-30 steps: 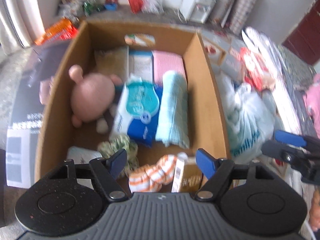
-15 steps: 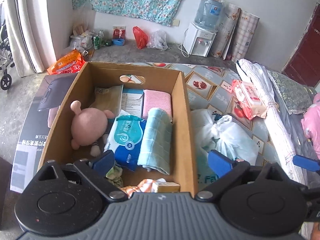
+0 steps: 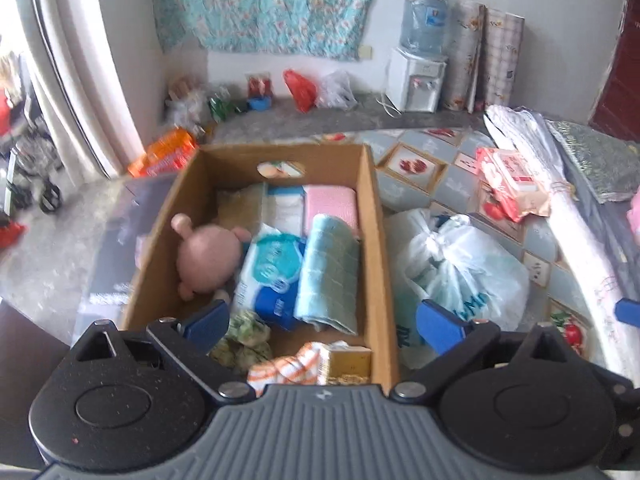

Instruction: Organize soft objects

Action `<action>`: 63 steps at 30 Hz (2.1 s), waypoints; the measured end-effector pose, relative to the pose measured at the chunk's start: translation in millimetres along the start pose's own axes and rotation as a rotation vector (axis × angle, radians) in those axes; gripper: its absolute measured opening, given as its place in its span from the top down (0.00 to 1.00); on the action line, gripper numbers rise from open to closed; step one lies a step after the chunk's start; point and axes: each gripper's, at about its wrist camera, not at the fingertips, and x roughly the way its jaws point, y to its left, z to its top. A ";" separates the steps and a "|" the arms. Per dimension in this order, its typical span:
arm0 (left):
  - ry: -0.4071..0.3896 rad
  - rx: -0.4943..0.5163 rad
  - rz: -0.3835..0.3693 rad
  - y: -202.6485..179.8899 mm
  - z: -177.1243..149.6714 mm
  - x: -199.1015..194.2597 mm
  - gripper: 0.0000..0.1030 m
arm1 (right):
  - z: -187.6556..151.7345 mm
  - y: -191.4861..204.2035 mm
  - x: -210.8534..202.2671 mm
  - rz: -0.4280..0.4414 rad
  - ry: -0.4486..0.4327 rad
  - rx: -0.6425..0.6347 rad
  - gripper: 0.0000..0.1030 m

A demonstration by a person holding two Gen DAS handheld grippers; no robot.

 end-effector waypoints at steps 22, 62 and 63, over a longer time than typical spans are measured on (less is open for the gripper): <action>0.131 -0.108 0.076 26.6 -27.5 11.4 0.01 | -7.1 19.5 50.9 0.011 0.162 -0.029 0.01; 0.342 -0.137 0.036 21.7 -37.6 55.4 0.01 | -0.1 9.6 105.7 0.025 0.313 0.071 0.01; 0.342 -0.139 0.035 22.1 -37.8 55.3 0.01 | -0.2 9.8 105.9 0.024 0.314 0.071 0.01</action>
